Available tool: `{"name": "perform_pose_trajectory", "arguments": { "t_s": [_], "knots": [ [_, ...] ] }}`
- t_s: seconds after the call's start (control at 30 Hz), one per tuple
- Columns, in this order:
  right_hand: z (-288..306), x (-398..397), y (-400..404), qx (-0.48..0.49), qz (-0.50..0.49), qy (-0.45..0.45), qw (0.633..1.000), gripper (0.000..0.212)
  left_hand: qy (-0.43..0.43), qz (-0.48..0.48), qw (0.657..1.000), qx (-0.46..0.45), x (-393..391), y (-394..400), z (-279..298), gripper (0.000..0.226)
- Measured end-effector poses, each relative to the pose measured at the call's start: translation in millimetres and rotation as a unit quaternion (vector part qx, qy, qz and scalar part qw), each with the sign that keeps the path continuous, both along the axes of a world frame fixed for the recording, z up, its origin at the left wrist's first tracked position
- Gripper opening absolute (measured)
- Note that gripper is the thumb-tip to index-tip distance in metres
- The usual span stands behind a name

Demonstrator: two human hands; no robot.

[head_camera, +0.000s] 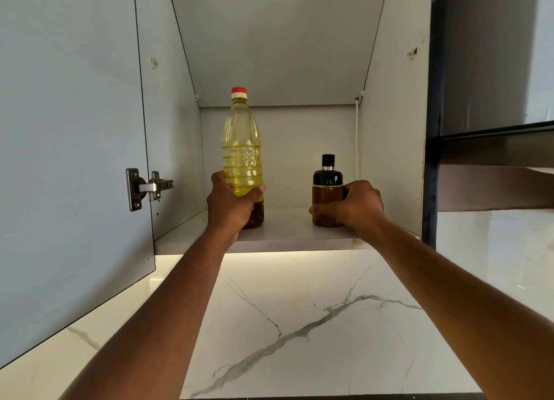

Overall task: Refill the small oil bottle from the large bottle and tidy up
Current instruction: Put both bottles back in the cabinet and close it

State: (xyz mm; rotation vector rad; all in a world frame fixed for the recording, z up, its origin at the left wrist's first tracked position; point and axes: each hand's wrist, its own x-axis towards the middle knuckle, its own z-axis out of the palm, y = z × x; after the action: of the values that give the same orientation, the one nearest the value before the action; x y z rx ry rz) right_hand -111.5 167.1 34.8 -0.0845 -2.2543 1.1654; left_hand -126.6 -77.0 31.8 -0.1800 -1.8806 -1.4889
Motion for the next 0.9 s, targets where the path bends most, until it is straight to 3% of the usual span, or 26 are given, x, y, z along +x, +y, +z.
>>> {"name": "perform_pose_trajectory", "arguments": {
  "t_s": [0.17, 0.33, 0.57, 0.73, 0.9],
  "knots": [
    [-1, 4, -1, 0.009, -0.003, 0.002, 1.000, 0.062, 0.000, 0.014, 1.000, -0.006, 4, 2, -2, 0.078],
    [0, 11, -4, 0.033, -0.010, 0.002, 0.999, 0.063, 0.008, 0.061, 0.998, -0.034, 13, -1, -4, 0.095],
    [0, 36, -11, 0.060, -0.047, 0.012, 0.997, 0.090, 0.100, 0.082, 0.989, -0.068, 82, -11, -28, 0.080],
    [-15, 64, -22, 0.053, -0.048, 0.046, 0.996, 0.075, 0.173, 0.086, 0.980, -0.040, 179, -24, -49, 0.070],
    [-24, 105, -38, 0.106, -0.034, 0.084, 0.990, 0.049, 0.224, 0.082, 0.971, -0.029, 291, -40, -54, 0.051]
  ]
}}
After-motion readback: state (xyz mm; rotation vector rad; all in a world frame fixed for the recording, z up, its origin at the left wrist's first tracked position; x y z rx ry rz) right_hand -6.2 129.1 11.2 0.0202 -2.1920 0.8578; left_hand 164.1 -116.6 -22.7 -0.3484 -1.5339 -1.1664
